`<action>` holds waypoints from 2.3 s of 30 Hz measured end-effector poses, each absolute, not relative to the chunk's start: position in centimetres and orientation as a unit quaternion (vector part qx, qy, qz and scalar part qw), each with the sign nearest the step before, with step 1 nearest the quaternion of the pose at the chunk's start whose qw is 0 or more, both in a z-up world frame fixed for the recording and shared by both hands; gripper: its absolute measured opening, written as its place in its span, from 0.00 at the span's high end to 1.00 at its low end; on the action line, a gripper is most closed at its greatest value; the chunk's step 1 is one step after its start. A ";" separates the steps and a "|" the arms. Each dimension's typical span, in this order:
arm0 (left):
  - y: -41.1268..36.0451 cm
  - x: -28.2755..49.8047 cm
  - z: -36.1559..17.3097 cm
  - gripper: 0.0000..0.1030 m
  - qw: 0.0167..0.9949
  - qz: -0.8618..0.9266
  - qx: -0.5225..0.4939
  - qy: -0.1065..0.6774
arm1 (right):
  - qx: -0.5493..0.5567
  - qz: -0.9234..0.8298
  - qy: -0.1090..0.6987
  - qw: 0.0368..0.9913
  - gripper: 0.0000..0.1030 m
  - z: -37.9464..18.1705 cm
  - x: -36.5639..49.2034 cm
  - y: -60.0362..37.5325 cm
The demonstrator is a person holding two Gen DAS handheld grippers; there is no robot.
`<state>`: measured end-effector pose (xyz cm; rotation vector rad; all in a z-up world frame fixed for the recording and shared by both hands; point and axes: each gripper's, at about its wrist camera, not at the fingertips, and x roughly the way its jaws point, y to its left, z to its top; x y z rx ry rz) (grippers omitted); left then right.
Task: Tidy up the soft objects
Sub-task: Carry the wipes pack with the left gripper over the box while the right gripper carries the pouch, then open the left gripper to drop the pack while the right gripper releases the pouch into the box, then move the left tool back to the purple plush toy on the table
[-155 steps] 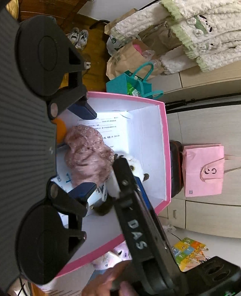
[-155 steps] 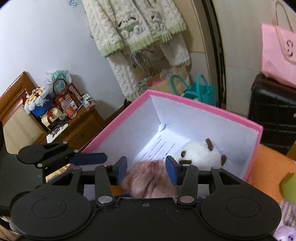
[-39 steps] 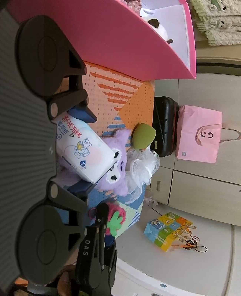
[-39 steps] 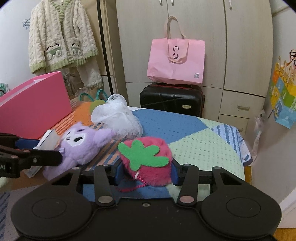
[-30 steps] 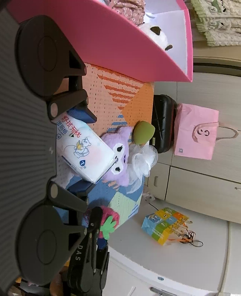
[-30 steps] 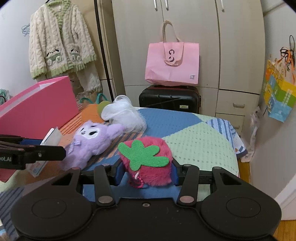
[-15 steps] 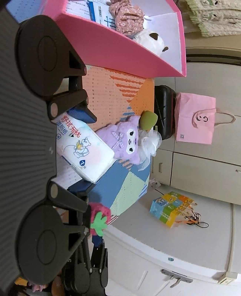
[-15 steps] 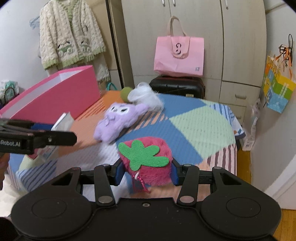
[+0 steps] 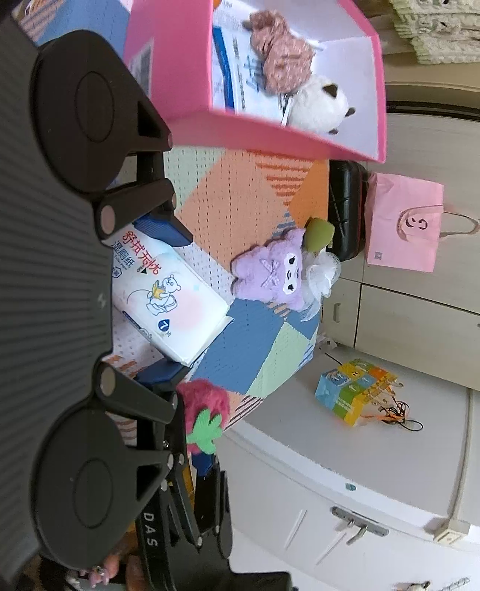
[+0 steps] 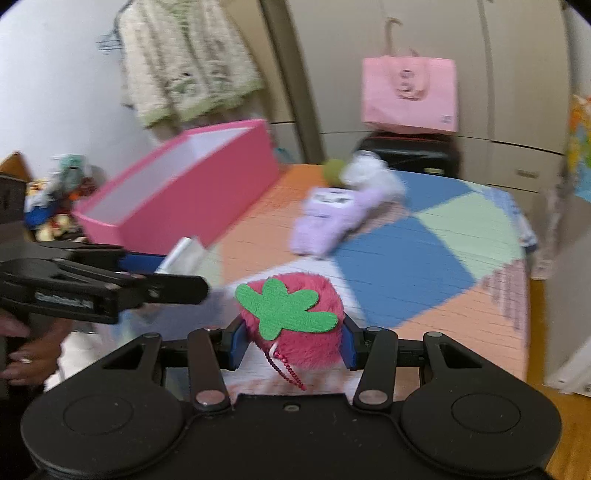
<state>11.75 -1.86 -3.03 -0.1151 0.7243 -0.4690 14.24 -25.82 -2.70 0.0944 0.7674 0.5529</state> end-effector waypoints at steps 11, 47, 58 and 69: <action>4.5 9.3 1.8 0.38 0.923 -0.223 -0.073 0.306 | 0.018 0.345 0.329 0.879 0.48 1.6 12.9 -19.7; 15.7 24.2 -1.9 0.37 0.881 -0.157 -0.074 0.439 | -0.129 0.385 0.328 0.853 0.46 2.9 25.6 -4.5; 16.5 23.7 -1.2 0.31 0.884 -0.149 -0.084 0.434 | -0.166 0.427 0.331 0.825 0.36 2.1 24.7 -3.9; 16.8 20.0 2.5 0.29 0.899 -0.151 -0.051 0.408 | -0.095 0.409 0.315 0.851 0.36 5.4 23.7 -8.5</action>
